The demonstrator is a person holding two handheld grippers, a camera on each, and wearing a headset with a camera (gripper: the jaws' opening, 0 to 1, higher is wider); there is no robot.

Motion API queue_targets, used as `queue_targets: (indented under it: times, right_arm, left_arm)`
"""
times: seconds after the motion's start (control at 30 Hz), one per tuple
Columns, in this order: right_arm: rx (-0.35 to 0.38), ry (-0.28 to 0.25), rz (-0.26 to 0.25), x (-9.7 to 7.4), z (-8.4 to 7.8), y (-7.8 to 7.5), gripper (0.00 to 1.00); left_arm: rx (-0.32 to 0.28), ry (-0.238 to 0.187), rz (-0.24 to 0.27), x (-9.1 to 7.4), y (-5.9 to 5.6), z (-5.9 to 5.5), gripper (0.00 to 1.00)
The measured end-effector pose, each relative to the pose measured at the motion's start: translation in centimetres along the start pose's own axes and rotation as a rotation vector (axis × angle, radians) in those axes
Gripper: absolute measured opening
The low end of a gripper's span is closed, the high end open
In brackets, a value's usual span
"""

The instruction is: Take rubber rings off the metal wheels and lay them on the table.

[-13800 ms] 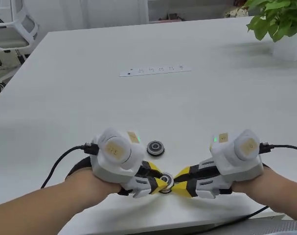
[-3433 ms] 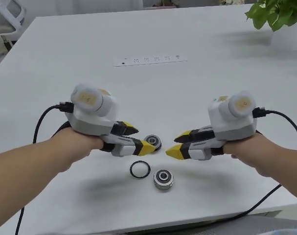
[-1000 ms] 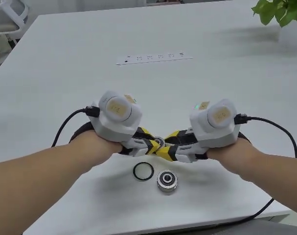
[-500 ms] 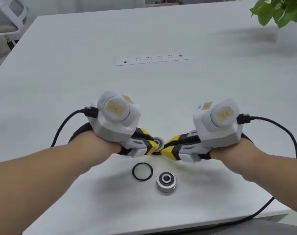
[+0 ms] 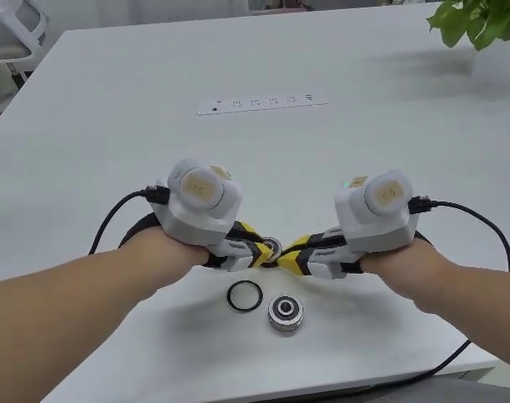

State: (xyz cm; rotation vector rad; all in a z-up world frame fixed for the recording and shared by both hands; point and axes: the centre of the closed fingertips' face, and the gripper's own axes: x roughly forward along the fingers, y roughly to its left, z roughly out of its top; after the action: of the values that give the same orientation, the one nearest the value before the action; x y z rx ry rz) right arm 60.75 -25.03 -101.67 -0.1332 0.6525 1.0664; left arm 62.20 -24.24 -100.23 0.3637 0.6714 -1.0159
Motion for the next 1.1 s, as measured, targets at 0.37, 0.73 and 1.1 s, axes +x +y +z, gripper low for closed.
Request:
queue_targets:
  times: [0.37,0.73,1.1]
  right_arm:
    - [0.176,-0.030,0.007,-0.4,0.0,-0.2,0.00]
    - [0.297,-0.074,-0.012,-1.2,0.4,-0.3,0.00]
    - [0.383,-0.131,0.000,-1.6,1.1,-0.6,0.00]
  left_arm:
    - [0.013,-0.008,0.005,0.0,0.1,0.0,0.12]
    - [-0.007,-0.008,0.004,-0.1,-0.1,0.0,0.12]
    - [-0.006,-0.001,0.018,-0.1,-0.4,0.1,0.11]
